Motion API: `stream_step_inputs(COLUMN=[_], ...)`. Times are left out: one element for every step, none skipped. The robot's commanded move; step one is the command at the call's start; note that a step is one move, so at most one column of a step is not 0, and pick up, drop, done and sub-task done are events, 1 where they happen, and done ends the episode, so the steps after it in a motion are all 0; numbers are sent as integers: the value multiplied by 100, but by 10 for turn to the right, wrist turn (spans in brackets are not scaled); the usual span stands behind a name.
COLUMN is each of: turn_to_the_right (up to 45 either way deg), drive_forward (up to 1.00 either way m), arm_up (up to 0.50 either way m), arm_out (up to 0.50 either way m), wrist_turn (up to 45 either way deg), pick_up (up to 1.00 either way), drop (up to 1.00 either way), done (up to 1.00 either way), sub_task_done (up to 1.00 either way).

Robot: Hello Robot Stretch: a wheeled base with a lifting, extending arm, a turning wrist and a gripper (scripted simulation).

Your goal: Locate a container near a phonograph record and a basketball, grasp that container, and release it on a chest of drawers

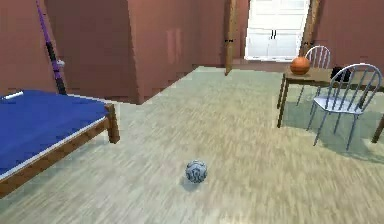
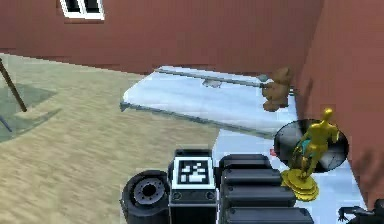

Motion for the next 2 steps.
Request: stream_step_inputs(turn_to_the_right=[450,450], drive_forward=[0,0], arm_up=[0,0], arm_out=[0,0], wrist_turn=[0,0], pick_up=[0,0], drop=[0,0], done=[0,0], sub_task_done=[0,0])
